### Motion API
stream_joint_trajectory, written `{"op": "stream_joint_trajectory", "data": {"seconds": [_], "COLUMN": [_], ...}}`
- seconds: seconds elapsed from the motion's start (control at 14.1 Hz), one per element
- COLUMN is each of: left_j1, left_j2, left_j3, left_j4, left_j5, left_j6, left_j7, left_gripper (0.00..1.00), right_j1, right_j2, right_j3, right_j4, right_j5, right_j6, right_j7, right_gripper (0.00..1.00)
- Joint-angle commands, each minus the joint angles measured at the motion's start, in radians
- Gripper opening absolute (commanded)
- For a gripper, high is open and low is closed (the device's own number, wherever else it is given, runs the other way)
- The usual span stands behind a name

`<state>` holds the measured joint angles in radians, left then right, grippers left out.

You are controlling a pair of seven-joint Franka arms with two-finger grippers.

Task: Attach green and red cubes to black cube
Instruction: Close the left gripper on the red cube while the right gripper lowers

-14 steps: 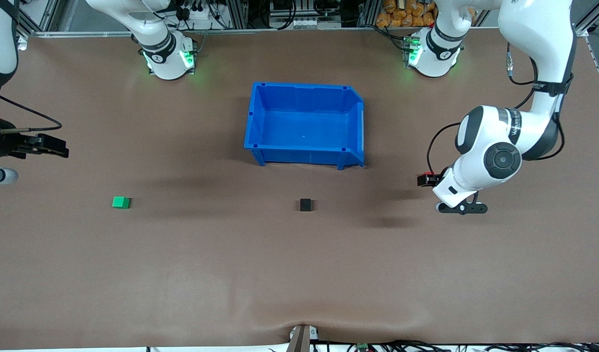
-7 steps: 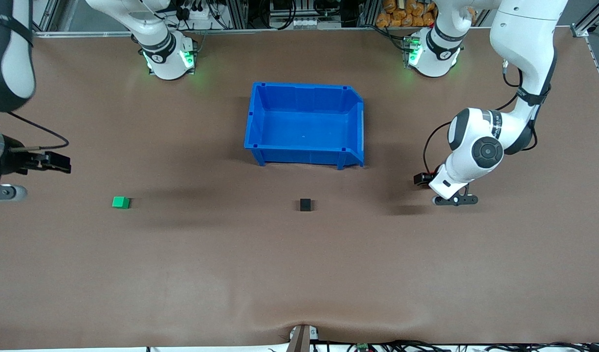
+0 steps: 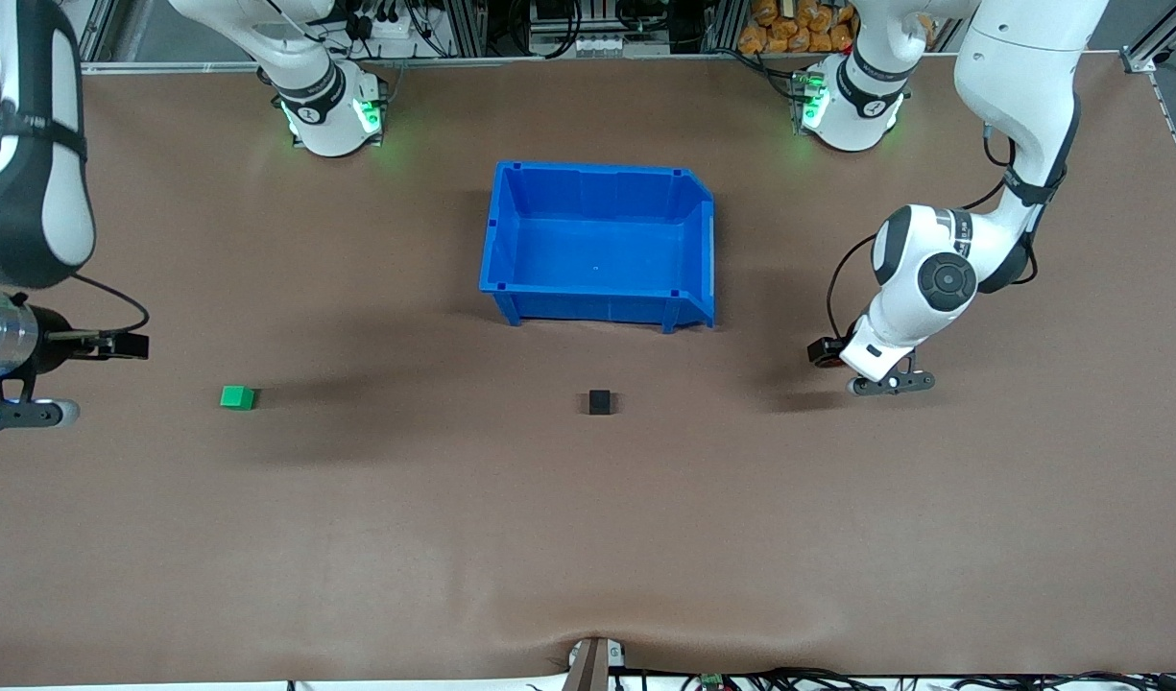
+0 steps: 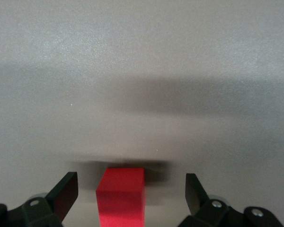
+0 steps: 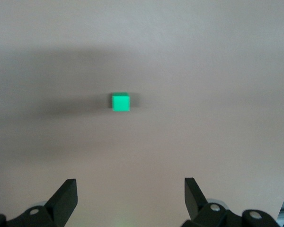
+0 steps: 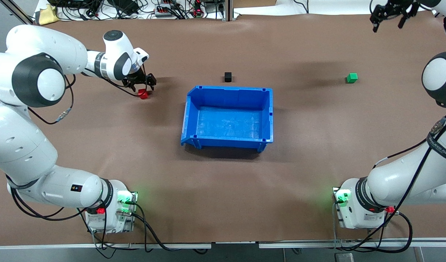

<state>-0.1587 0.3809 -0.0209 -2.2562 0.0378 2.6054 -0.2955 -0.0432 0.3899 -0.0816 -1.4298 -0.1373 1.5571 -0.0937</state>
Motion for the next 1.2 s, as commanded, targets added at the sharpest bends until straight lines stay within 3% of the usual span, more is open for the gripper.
{"op": "stream_joint_trajectory", "data": {"seconds": [0.0, 0.21, 0.35, 0.57, 0.71, 0.85, 0.92, 0.99, 1.06, 1.13], "left_j1": [0.001, 0.002, -0.001, -0.007, -0.008, -0.010, -0.009, -0.008, -0.007, -0.002], "left_j2": [-0.020, -0.028, -0.034, -0.037, -0.037, -0.037, -0.037, -0.039, -0.046, -0.057], "left_j3": [0.002, 0.002, 0.002, 0.002, 0.002, 0.004, 0.004, 0.004, 0.004, 0.002], "left_j4": [-0.028, -0.043, -0.051, -0.056, -0.056, -0.056, -0.056, -0.056, -0.057, -0.057], "left_j5": [0.007, 0.007, 0.007, 0.007, 0.007, 0.008, 0.007, 0.008, 0.007, 0.007], "left_j6": [0.018, 0.018, 0.015, 0.012, 0.009, 0.007, 0.007, 0.007, 0.005, -0.004], "left_j7": [-0.016, -0.016, -0.060, -0.071, -0.071, -0.070, -0.070, -0.070, -0.071, -0.076], "left_gripper": [0.97, 0.94, 0.86, 0.79, 0.66, 0.51, 0.35, 0.12, 0.00, 0.00], "right_j1": [-0.087, -0.139, -0.182, -0.178, -0.147, -0.145, -0.150, -0.150, -0.144, -0.139], "right_j2": [0.105, 0.173, 0.196, 0.246, 0.253, 0.256, 0.268, 0.277, 0.294, 0.312], "right_j3": [0.009, 0.011, 0.013, 0.014, 0.014, 0.013, 0.014, 0.014, 0.014, 0.014], "right_j4": [0.023, 0.006, -0.032, -0.031, -0.024, -0.023, -0.023, -0.024, -0.024, -0.023], "right_j5": [-0.015, -0.010, 0.004, 0.088, 0.177, 0.194, 0.196, 0.197, 0.199, 0.211], "right_j6": [0.003, 0.046, 0.084, 0.161, 0.178, 0.181, 0.184, 0.185, 0.185, 0.192], "right_j7": [-0.004, -0.017, -0.018, -0.050, -0.041, -0.041, -0.046, -0.046, -0.041, -0.037], "right_gripper": [1.00, 1.00, 1.00, 1.00, 1.00, 1.00, 1.00, 1.00, 1.00, 1.00]}}
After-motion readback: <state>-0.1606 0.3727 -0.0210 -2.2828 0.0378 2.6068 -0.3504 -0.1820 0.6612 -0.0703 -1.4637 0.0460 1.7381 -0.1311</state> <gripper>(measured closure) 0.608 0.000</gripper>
